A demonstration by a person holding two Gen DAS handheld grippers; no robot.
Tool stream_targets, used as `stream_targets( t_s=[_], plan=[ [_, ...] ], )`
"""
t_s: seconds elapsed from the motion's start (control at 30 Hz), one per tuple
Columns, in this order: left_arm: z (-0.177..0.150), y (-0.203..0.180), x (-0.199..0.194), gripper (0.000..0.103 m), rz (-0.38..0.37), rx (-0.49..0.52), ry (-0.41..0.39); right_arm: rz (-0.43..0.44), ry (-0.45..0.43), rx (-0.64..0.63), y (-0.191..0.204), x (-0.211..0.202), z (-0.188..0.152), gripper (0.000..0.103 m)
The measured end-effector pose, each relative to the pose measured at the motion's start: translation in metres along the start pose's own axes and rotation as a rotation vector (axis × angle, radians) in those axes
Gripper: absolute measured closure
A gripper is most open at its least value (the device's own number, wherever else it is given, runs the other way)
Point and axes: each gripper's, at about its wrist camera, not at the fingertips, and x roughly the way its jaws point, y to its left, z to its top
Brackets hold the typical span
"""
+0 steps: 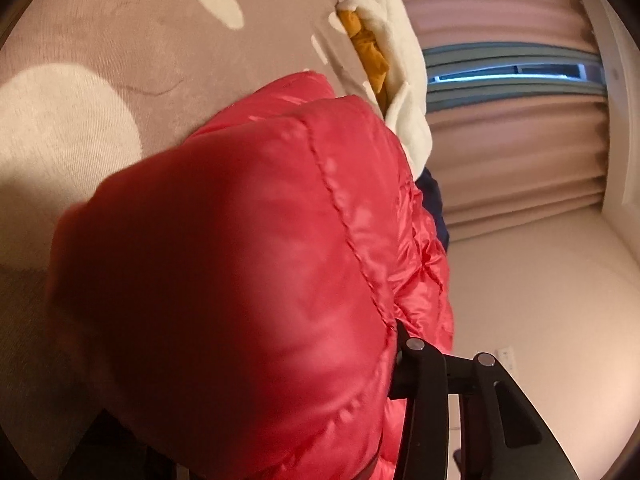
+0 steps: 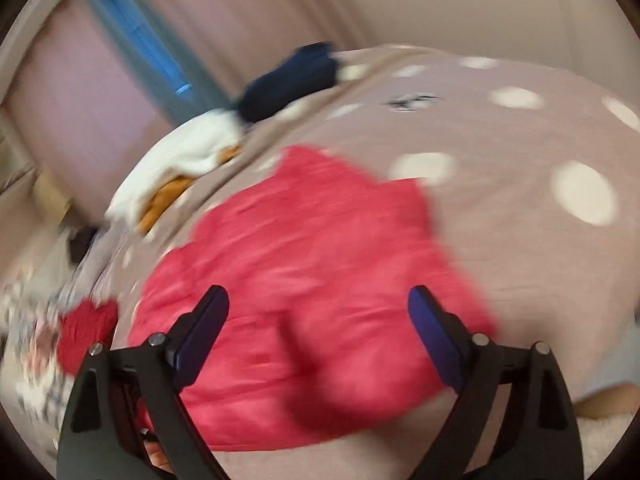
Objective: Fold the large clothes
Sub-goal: 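Fold the jacket over with the left tool while the right tool grasps the other side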
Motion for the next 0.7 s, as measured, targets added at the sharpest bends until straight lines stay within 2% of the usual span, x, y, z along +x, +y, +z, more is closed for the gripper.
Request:
stream_targets(
  t_s=[0.07, 0.1, 0.17, 0.2, 0.27, 0.33, 0.37, 0.47, 0.53, 0.63, 0.7],
  plan=[
    [-0.002, -0.005, -0.003, 0.06, 0.028, 0.036, -0.03, 0.058, 0.036, 0.124, -0.023, 0.002, -0.001, 0.013],
    [-0.002, -0.008, -0.003, 0.061, 0.043, 0.049, -0.043, 0.073, 0.023, 0.174, -0.031, 0.001, -0.003, 0.013],
    [0.0, -0.014, -0.003, 0.063, 0.065, 0.07, -0.06, 0.055, -0.01, 0.22, -0.03, -0.005, -0.007, 0.017],
    [0.0, -0.018, -0.006, 0.065, 0.076, 0.082, -0.07, 0.025, -0.026, 0.227, -0.029, -0.009, -0.008, 0.017],
    [0.003, -0.024, -0.007, 0.068, 0.087, 0.109, -0.095, -0.088, -0.082, 0.178, -0.023, -0.025, -0.003, 0.014],
    [0.006, -0.027, -0.006, 0.069, 0.099, 0.12, -0.125, -0.158, -0.079, 0.141, -0.021, -0.028, -0.001, 0.01],
    [0.008, -0.027, -0.005, 0.069, 0.1, 0.115, -0.129, -0.151, -0.056, 0.157, -0.025, -0.027, -0.001, 0.01],
    [0.011, -0.024, -0.003, 0.069, 0.084, 0.087, -0.13, -0.043, 0.056, 0.282, -0.041, -0.006, -0.012, 0.01],
    [0.011, -0.021, -0.003, 0.069, 0.084, 0.089, -0.123, -0.018, 0.11, 0.329, -0.046, 0.013, -0.024, 0.011],
    [0.009, -0.017, -0.009, 0.069, 0.077, 0.089, -0.108, -0.038, 0.056, 0.283, -0.035, 0.02, -0.034, 0.01],
    [0.008, -0.015, -0.012, 0.069, 0.071, 0.078, -0.102, -0.001, 0.044, 0.274, -0.028, 0.023, -0.033, 0.011]
  ],
)
